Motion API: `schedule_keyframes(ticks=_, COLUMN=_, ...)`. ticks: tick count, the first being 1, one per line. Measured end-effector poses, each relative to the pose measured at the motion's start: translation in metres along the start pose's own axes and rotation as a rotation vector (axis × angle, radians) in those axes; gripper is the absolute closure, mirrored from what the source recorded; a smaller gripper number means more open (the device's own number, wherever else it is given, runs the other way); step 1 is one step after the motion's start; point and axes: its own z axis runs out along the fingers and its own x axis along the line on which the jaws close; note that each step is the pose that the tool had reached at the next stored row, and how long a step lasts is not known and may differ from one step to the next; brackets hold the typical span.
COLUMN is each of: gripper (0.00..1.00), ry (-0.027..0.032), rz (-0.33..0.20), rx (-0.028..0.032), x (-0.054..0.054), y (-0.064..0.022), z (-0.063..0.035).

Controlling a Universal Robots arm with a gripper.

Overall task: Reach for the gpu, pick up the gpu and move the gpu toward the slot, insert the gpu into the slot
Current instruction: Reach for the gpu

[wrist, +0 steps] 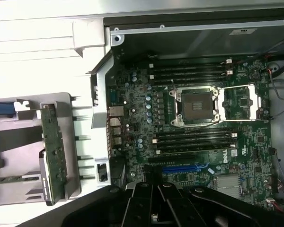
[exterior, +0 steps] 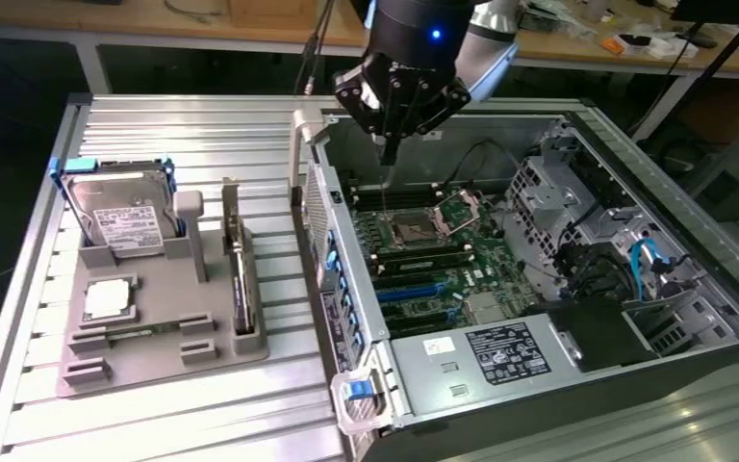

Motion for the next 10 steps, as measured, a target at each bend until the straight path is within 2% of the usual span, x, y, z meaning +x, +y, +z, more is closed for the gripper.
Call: schedule_keyframes(ticks=10, gripper=0.89, ry=0.0, rz=0.0, rx=-0.0006, x=0.034, y=-0.0026, z=-0.0009)
